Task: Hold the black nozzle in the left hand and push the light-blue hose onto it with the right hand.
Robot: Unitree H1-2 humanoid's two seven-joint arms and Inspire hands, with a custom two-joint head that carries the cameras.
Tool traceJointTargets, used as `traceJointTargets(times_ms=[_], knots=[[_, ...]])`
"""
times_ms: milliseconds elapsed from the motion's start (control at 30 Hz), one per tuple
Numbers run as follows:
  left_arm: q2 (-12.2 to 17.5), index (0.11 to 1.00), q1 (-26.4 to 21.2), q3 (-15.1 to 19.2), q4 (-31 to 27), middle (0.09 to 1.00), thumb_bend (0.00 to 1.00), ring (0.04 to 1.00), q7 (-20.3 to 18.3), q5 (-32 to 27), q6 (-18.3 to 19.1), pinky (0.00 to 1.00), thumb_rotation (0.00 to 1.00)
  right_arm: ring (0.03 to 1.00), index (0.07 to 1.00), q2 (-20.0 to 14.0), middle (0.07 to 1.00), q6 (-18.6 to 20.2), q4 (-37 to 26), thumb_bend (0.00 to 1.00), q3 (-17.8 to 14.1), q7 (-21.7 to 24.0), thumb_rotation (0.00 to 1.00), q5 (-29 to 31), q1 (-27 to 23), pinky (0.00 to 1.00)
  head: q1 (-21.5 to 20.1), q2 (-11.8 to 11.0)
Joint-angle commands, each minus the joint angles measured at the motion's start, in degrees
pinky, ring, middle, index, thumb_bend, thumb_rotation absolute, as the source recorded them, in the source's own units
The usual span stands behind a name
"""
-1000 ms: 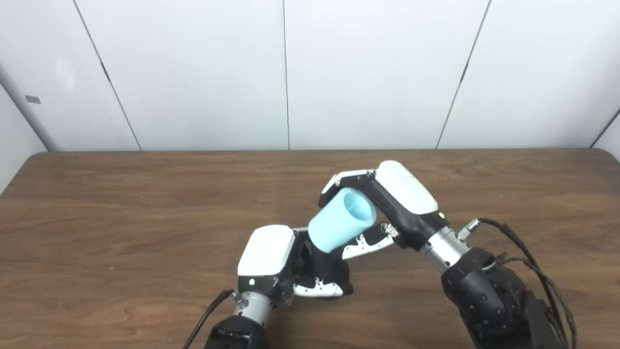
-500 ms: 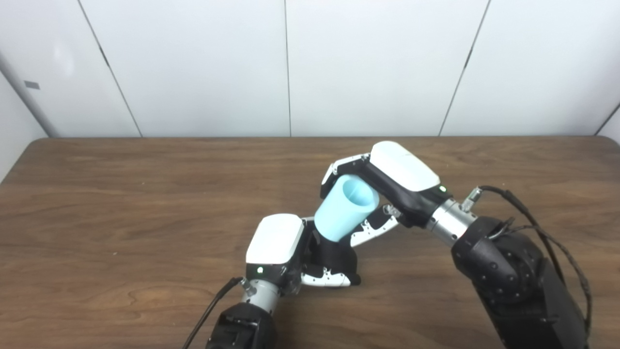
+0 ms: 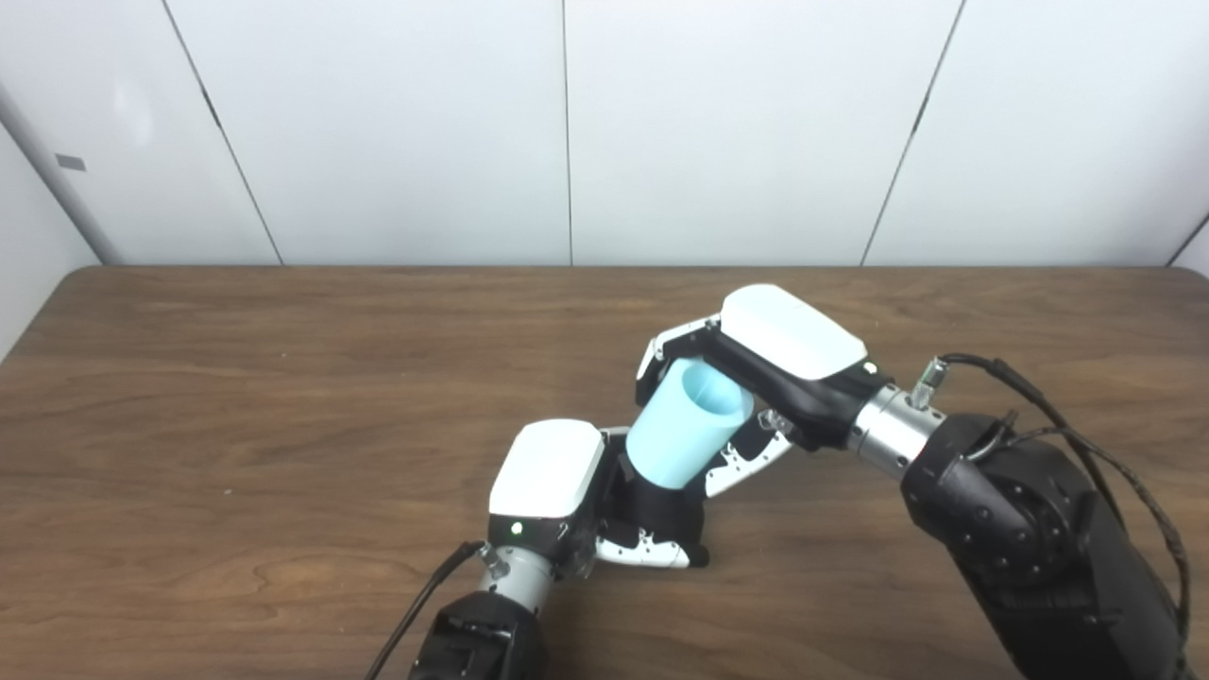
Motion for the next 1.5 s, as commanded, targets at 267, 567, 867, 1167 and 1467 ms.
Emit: traceJointTargets(times_ms=[267, 567, 867, 1167, 1467], knots=[[-0.02, 0.508, 1.92, -1.95, 0.79, 0.451, 0.50, 0.421, -5.18, -0.22, -0.55, 0.37, 0.00, 0.383, 0.546, -2.19, 0.511, 1.64, -0.45, 0.49, 3.02, 7.43, 0.00, -2.70, -3.31, 0.32, -1.24, 0.82], [-0.03, 0.510, 1.87, -1.74, 0.51, 0.445, 0.50, 0.413, -5.64, -0.52, -0.63, 0.35, 0.00, 0.391, 0.545, -2.75, 0.519, 2.30, -0.38, 0.49, 5.17, 10.88, 0.00, -4.92, -5.64, 0.29, -1.31, 1.06], [0.01, 0.504, 1.87, -1.75, 0.45, 0.462, 0.50, 0.427, -5.95, -0.63, -0.64, 0.38, 0.00, 0.397, 0.543, -2.50, 0.522, 3.80, -1.20, 0.49, 6.18, 15.36, 0.00, -8.36, -7.63, 0.26, -1.79, 1.46], [-0.33, 0.505, 1.81, -1.77, 0.00, 0.454, 0.50, 0.424, -6.87, -0.79, -0.22, 0.36, 0.00, 0.395, 0.542, -2.29, 0.522, 3.87, -1.54, 0.49, 7.10, 16.99, 0.00, -12.23, -7.31, 0.26, -1.97, 1.73], [-0.40, 0.511, 1.98, -1.92, -0.04, 0.440, 0.50, 0.418, -6.89, -0.84, 0.06, 0.34, 0.00, 0.392, 0.562, 0.03, 0.511, 4.71, -2.90, 0.48, 5.44, 15.75, 0.00, -19.05, -3.85, 0.26, -2.12, 1.89]])
